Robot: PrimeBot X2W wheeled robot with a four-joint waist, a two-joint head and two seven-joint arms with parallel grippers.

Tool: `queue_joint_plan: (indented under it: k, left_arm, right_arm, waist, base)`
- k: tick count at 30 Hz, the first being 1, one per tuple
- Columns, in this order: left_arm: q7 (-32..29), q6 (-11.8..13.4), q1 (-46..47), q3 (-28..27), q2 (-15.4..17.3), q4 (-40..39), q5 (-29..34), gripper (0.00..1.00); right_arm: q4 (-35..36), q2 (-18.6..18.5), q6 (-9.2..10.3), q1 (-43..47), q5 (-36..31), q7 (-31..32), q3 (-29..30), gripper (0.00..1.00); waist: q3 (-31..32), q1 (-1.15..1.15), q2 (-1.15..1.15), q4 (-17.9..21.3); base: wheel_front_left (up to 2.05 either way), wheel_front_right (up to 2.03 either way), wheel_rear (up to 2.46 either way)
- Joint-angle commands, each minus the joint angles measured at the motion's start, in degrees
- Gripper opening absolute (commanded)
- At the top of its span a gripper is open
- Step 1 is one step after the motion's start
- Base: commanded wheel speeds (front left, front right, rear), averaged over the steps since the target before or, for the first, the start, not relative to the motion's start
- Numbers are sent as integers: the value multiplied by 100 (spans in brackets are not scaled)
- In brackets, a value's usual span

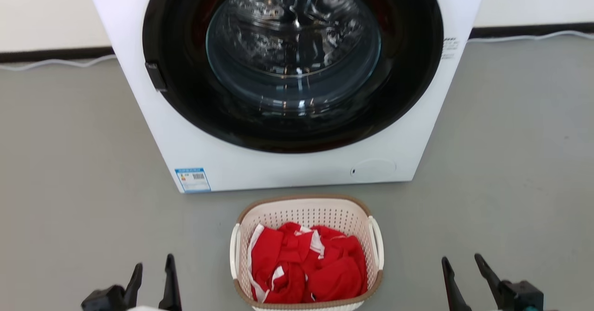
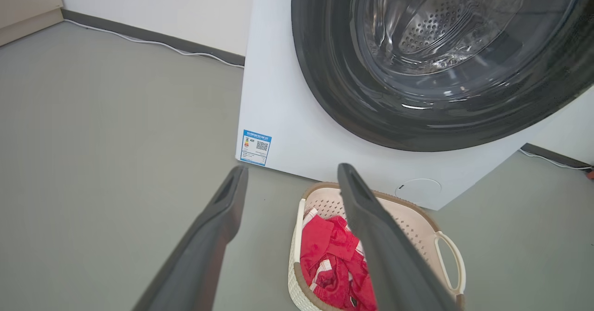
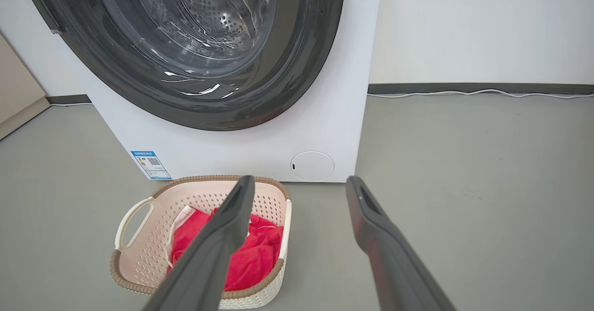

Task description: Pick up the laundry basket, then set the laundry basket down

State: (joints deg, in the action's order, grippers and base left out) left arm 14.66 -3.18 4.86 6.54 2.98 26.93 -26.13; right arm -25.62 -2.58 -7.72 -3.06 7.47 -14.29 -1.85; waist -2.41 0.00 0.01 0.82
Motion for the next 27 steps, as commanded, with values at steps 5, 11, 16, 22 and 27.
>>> queue_joint_plan:
  k: [5,11,16,22,27]
  left_arm:
    - [34,-162,-262,-395,31,-421,155,100]
    - [34,-300,-510,-407,2,-711,309,100]
    - [34,-368,-684,-340,-5,-837,413,100]
    - [34,-402,-757,-318,-9,-956,417,100]
    - [34,-412,-764,-320,-9,-1022,378,100]
  right_arm:
    - [375,-30,23,214,-86,-71,-149,100]
    - [657,-30,23,382,-156,-71,-151,100]
    - [842,-30,23,466,-227,-71,-172,100]
    - [1033,-30,23,535,-306,-71,-119,100]
    - [1092,-30,23,597,-355,-71,-92,100]
  waist:
    - [238,0,-1,66]
    - [343,0,-1,88]
    - [394,0,-1,104]
    - [388,0,-1,112]
    - [378,0,-1,128]
  base:
    - [0,0,0]
    - [0,0,0]
    - [0,0,0]
    - [0,0,0]
    - [0,0,0]
